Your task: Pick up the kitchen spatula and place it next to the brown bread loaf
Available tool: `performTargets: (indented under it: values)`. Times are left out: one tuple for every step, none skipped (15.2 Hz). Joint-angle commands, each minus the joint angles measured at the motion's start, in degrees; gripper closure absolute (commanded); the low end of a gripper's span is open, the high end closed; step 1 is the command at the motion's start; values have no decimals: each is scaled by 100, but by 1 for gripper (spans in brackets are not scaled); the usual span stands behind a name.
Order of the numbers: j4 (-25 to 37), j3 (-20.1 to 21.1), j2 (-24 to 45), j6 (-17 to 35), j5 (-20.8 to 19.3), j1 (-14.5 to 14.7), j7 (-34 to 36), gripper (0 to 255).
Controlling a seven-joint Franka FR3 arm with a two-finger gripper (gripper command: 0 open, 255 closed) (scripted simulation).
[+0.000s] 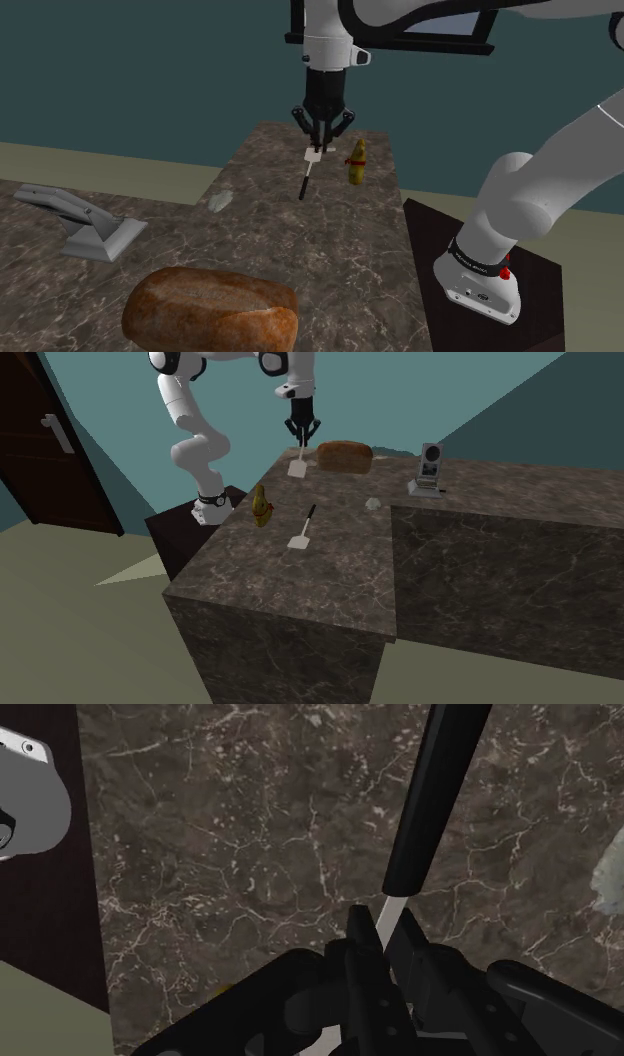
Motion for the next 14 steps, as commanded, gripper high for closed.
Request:
performTargets:
  values:
    - [-206,136,-255,-16,134,125,206,255]
    - [-286,203,-372,-34,200,186,304,255]
    - [-360,271,-485,-53,267,249,404,255]
    - [-427,341,-594,-74,335,312,507,255]
    - [-488,413,-697,-95,404,375,612,255]
    - [-542,488,-796,-117,473,439,719,255]
    - [-604,589,-919,-147,567,524,864,255]
    - [-682,602,-923,-72,578,530,856,255]
    - [-759,616,-924,3,590,535,849,255]
    - [-835,630,-925,78,601,540,841,255]
    - [-909,644,-924,154,613,544,834,255]
    - [-983,659,-922,230,625,549,826,255]
    - [-1056,674,-918,306,637,553,819,255]
    - [-1128,690,-913,383,649,558,812,255]
